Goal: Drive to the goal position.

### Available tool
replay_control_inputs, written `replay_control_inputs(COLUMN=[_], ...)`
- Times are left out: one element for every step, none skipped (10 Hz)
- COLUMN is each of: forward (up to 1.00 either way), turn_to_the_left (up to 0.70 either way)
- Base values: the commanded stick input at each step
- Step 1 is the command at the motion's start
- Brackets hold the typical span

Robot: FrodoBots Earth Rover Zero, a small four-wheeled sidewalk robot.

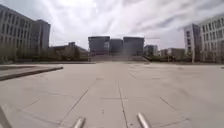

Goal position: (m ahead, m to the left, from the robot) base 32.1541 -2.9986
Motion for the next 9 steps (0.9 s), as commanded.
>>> replay_control_inputs(forward=[1.00,1.00,1.00,1.00,1.00,1.00,1.00,1.00,1.00], turn_to_the_left=[0.00,0.00,0.00,0.00,0.00,0.00,0.00,0.00,0.00])
